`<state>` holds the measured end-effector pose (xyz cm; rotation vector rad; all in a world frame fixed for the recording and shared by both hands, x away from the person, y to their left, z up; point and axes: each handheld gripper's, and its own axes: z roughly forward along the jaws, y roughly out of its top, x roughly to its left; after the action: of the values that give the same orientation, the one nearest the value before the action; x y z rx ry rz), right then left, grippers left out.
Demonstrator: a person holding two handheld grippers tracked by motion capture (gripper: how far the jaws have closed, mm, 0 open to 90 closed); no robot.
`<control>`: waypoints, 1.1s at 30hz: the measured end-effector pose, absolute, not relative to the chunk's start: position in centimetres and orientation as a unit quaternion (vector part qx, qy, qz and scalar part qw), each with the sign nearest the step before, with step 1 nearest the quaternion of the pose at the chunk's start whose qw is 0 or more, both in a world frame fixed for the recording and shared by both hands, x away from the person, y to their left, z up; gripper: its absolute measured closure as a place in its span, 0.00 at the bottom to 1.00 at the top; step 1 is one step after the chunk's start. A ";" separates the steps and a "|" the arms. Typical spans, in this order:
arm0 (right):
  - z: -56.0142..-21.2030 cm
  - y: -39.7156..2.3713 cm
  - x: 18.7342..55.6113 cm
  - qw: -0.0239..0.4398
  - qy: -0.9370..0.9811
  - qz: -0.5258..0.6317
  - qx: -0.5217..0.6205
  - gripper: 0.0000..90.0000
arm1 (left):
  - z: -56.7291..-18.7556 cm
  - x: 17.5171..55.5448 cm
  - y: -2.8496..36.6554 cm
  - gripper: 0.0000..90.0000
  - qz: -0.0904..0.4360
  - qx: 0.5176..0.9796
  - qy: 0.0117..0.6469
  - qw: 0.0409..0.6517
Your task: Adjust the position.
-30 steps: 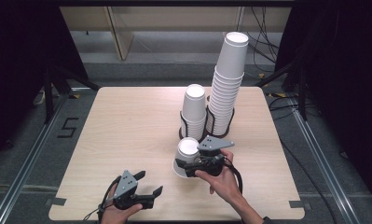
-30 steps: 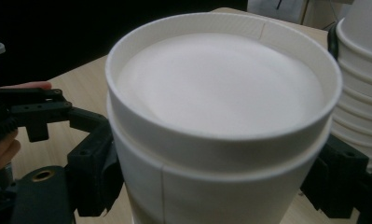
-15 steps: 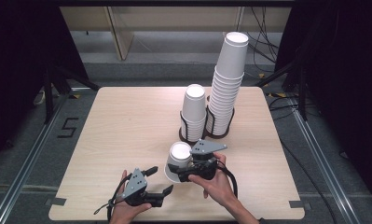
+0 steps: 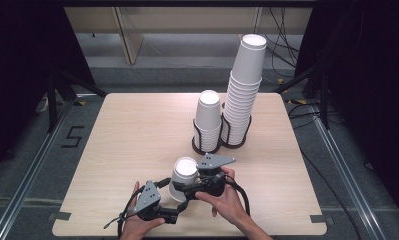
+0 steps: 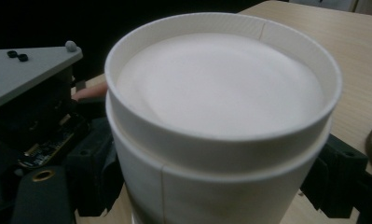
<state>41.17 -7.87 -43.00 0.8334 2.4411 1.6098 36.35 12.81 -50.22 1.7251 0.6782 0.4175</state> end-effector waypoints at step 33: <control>-41.1 -8.9 40.8 0.006 0.818 0.522 0.243 0.20 | -49.9 36.3 12.8 0.08 0.201 0.790 0.246 0.525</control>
<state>40.82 -8.92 -41.07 0.7610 2.5586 1.6321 36.27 12.78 -49.90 1.8895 0.5896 0.4810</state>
